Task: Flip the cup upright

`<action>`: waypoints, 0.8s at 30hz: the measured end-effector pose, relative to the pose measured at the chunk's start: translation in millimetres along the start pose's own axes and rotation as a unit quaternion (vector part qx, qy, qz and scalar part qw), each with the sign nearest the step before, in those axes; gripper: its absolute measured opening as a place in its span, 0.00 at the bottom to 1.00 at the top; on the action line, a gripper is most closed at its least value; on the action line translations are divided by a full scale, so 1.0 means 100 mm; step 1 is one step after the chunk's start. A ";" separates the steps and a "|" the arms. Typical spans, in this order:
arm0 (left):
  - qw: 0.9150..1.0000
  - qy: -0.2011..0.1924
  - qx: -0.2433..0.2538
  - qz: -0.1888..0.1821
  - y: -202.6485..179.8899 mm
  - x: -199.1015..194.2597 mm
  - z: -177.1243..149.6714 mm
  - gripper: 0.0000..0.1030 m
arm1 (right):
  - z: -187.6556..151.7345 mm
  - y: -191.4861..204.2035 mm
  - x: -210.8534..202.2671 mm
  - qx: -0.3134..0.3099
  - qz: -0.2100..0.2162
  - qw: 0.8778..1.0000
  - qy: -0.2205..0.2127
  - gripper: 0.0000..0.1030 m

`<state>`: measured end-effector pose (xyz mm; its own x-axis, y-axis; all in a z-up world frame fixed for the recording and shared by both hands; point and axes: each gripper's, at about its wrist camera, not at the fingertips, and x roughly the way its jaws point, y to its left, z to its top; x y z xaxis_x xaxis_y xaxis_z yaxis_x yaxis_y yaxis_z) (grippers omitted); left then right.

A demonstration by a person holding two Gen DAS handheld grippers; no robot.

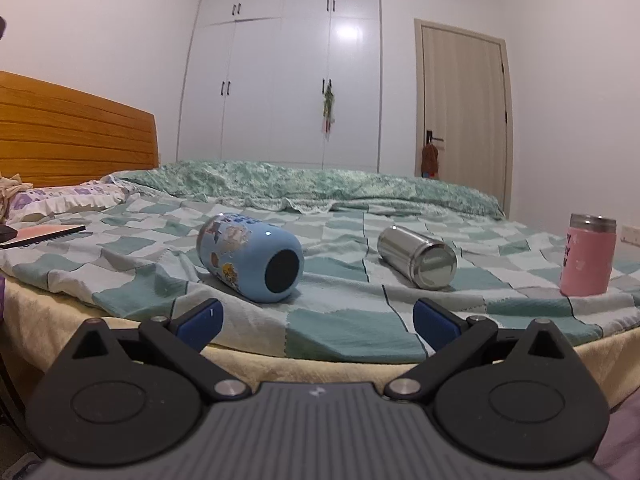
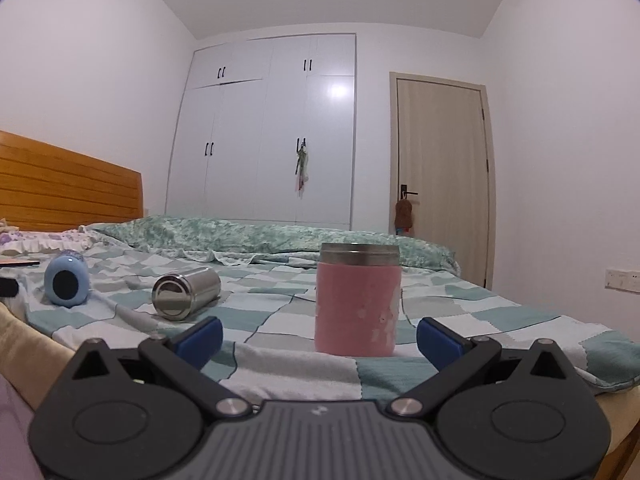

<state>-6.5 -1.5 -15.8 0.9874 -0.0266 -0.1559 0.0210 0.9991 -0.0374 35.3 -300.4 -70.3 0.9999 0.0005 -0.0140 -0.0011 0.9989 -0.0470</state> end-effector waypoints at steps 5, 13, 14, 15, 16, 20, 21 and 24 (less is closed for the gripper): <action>1.000 0.000 0.001 -0.001 0.01 -0.01 -0.03 1.00 | -0.02 0.03 0.03 -0.009 -0.001 1.000 0.004 1.00; 1.000 0.000 0.011 -0.002 -0.02 -0.01 -0.06 1.00 | -0.02 0.04 0.05 -0.012 0.003 1.000 0.007 1.00; 1.000 0.000 0.011 -0.002 -0.02 -0.01 -0.06 1.00 | -0.03 0.04 0.05 -0.013 0.003 1.000 0.007 1.00; 1.000 0.000 0.011 -0.002 -0.02 -0.01 -0.06 1.00 | -0.03 0.04 0.05 -0.013 0.003 1.000 0.007 1.00; 1.000 0.000 0.012 -0.002 -0.02 -0.01 -0.06 1.00 | -0.03 0.05 0.05 -0.014 0.003 1.000 0.007 1.00; 1.000 -0.002 0.013 -0.003 -0.03 -0.01 -0.06 1.00 | -0.03 0.06 0.04 -0.015 0.003 1.000 0.005 1.00; 1.000 -0.002 0.013 -0.002 -0.03 -0.01 -0.06 1.00 | -0.03 0.06 0.04 -0.015 0.003 1.000 0.005 1.00; 1.000 -0.002 0.013 -0.003 -0.03 -0.02 -0.06 1.00 | -0.03 0.06 0.03 -0.015 0.004 1.000 0.004 1.00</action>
<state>-8.9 -5.0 -21.1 0.9879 -0.0319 -0.1521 0.0303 0.9995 -0.0126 38.6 -295.0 -74.0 0.9997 0.0070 -0.0227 -0.0087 0.9970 -0.0772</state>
